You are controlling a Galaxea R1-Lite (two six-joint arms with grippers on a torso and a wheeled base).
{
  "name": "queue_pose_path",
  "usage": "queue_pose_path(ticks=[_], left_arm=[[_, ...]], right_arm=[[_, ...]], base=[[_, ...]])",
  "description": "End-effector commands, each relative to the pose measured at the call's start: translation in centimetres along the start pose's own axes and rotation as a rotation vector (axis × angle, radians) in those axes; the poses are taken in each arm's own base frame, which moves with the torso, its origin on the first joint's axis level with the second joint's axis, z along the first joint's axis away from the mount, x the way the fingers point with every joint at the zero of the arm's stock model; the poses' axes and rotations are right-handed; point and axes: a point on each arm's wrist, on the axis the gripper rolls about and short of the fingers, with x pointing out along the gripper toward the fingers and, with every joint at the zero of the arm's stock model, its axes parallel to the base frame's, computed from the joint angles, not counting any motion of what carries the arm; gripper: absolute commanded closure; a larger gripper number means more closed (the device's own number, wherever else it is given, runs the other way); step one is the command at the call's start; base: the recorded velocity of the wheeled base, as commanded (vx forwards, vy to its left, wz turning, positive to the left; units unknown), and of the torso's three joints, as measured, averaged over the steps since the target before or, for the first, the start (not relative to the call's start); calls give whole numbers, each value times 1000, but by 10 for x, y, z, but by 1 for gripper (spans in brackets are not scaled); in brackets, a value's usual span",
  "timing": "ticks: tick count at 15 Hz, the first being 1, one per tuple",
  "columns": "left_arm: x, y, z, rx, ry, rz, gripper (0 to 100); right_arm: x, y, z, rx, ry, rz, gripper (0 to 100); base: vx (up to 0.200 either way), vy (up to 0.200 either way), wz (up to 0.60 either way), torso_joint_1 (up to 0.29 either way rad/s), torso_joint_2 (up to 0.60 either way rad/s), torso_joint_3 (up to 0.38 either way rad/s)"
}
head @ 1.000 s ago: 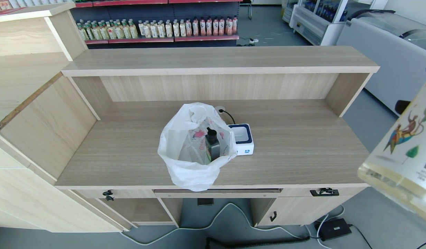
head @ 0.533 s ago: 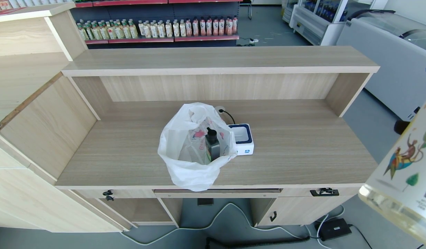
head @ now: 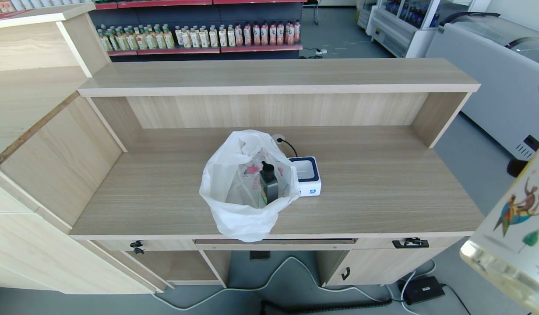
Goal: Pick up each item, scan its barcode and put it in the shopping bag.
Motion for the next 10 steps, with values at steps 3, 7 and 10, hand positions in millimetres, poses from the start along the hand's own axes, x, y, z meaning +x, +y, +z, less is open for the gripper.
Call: queue_pose_path(ticks=[3,7,10], left_arm=[[0,0,0,0,0,0,0],[0,0,0,0,0,-1,0],[0,0,0,-1,-1,0,0]], right_arm=[[10,-29,-7,-187,-6,-230,100],[-4,-88,-14,-645,124,-672,100],[-60,-133,-18,-1053,230,-1106,100]], base=[[0,0,0,0,0,0],[0,0,0,0,0,0],[0,0,0,0,0,0]])
